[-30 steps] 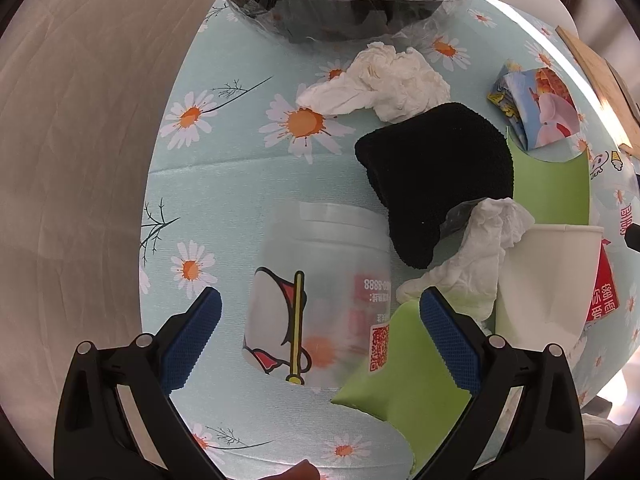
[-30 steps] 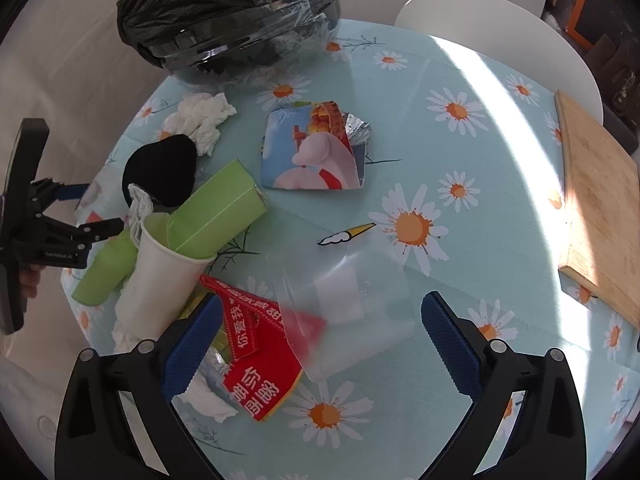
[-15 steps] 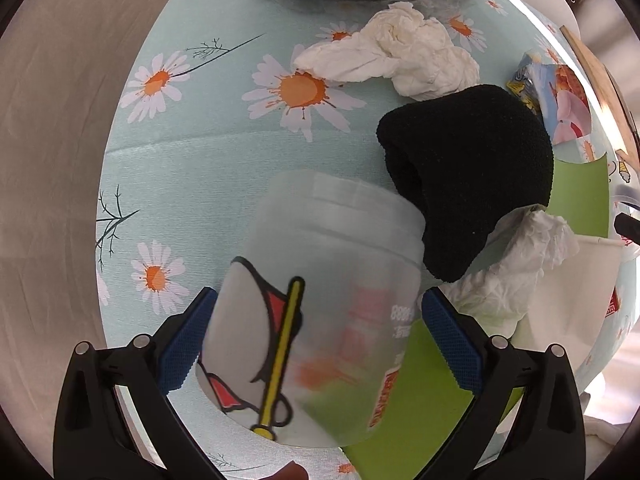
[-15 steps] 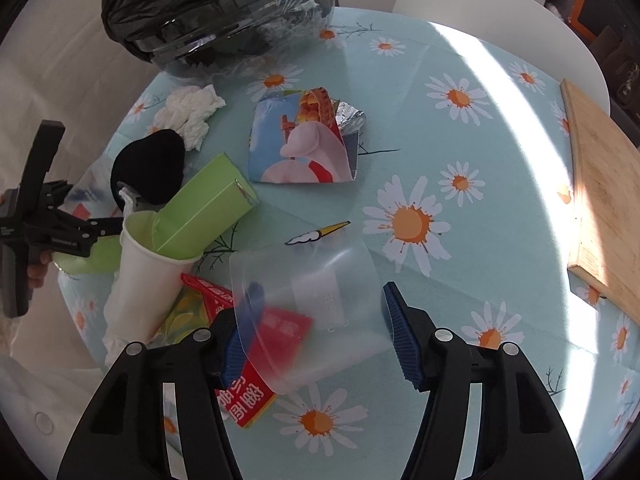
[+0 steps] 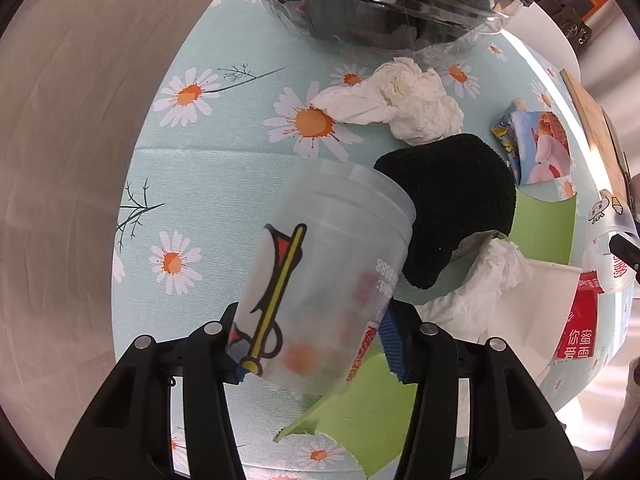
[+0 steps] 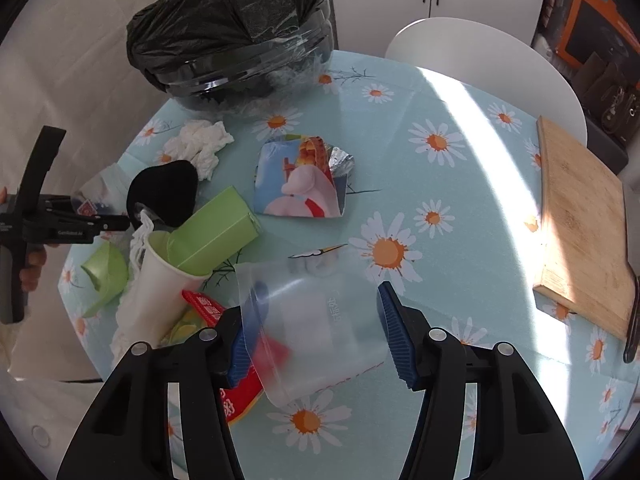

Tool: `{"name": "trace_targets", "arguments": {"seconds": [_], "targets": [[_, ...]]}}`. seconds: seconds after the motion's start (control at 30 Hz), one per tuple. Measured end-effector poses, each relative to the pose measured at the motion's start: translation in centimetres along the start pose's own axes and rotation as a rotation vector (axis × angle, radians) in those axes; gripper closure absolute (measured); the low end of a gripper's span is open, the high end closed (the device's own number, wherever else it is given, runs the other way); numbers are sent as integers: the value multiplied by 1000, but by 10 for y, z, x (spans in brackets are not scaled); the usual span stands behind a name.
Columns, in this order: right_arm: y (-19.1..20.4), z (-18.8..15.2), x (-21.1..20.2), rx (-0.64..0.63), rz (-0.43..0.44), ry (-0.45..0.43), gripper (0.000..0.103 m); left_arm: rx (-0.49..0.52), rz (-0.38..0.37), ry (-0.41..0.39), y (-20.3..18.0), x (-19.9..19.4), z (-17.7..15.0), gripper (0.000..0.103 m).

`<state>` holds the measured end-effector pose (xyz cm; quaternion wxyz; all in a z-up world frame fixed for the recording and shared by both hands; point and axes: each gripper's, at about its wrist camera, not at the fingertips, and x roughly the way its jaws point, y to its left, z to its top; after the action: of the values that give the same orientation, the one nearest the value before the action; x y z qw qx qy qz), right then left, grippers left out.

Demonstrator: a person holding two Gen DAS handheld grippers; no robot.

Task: Collect trash
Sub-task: 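Close the left tool on the clear plastic cup while the right tool grasps a clear plastic bag, then lift the clear cup with the left tool over the black trash bin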

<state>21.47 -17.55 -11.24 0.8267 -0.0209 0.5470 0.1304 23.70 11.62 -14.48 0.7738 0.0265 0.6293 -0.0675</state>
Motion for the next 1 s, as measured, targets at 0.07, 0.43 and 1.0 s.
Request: {"name": "trace_targets", "arguments": {"seconds": [0.07, 0.43, 1.0], "targets": [[-1, -2, -8, -4, -13, -24, 51, -5, 21, -23, 2, -14, -6, 51], [-17, -7, -63, -4, -43, -194, 51, -25, 66, -138, -25, -74, -29, 51], [-41, -20, -139, 7, -67, -373, 51, 54, 138, -310, -75, -147, -36, 51]]}}
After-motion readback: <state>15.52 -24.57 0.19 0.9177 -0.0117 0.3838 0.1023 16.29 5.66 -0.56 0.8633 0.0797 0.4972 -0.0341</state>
